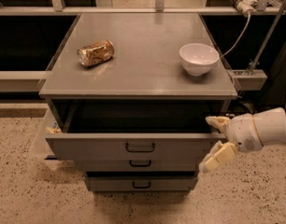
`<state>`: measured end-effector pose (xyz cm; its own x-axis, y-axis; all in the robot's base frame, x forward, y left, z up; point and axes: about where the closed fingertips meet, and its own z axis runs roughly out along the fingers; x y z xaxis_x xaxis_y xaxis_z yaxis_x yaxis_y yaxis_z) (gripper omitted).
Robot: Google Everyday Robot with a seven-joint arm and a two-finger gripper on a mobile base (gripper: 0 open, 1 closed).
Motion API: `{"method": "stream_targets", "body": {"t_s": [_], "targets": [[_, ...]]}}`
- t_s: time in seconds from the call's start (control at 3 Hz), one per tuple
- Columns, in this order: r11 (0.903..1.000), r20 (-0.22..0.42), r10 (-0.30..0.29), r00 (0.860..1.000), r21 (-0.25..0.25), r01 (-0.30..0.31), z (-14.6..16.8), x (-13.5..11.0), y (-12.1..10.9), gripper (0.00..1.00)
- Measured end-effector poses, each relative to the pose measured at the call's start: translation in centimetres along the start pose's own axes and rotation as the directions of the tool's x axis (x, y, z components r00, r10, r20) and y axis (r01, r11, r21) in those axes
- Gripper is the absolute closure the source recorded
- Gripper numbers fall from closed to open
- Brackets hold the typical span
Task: Open top drawer
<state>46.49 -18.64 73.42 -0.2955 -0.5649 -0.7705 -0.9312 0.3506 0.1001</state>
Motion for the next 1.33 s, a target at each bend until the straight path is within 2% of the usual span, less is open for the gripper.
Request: {"method": "stream_targets", "body": {"t_s": [0.33, 0.67, 1.0, 1.33], "targets": [[0.9982, -0.006, 0.055, 0.998, -0.025, -0.055, 1.3, 1.5, -2.2, 0.0], [0.9933, -0.01, 0.09, 0.996, -0.073, -0.09, 3.2, 2.9, -4.1, 0.0], [0.9896, -0.013, 0.107, 0.994, -0.095, -0.108, 3.7, 3.3, -4.6, 0.0], [0.9896, -0.013, 0.107, 0.994, -0.095, -0.108, 3.5, 3.0, -4.6, 0.0]]}}
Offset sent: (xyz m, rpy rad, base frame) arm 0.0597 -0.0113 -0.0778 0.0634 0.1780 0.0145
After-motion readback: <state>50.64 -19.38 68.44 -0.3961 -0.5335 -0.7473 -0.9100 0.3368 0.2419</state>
